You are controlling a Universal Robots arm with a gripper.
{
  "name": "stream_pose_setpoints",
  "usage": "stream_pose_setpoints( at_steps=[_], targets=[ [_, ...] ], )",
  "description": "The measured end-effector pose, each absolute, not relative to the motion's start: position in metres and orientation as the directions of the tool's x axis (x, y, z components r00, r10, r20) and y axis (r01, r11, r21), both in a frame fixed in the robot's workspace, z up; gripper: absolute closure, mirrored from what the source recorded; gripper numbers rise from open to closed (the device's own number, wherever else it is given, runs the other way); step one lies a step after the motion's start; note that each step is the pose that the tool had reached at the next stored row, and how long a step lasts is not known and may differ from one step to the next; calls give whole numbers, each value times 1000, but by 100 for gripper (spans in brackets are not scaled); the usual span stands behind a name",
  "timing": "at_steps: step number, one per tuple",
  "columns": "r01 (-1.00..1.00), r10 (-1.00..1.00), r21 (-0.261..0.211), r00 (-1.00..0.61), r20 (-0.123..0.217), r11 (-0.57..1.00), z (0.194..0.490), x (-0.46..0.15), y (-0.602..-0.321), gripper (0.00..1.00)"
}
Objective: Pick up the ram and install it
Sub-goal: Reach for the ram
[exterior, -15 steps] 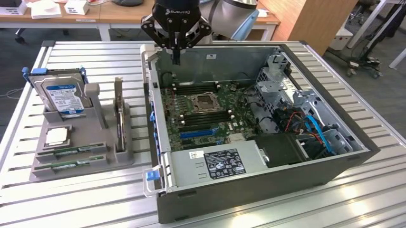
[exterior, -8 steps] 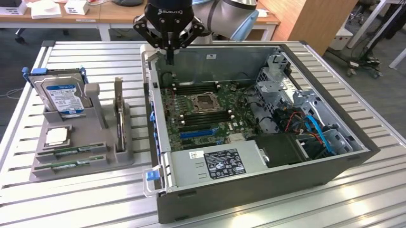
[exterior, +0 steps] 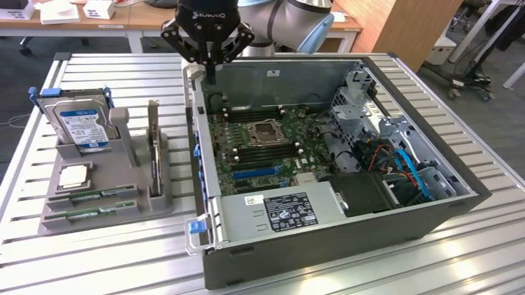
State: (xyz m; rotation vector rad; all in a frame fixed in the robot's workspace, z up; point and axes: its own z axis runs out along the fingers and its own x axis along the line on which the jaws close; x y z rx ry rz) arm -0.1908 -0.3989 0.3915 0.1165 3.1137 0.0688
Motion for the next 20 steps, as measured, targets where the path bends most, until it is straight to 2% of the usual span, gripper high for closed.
stream_pose_setpoints(
  at_steps=[20],
  targets=[
    [74, 75, 45, -997, -23, 996, 390, -227, -399, 90]
  ],
)
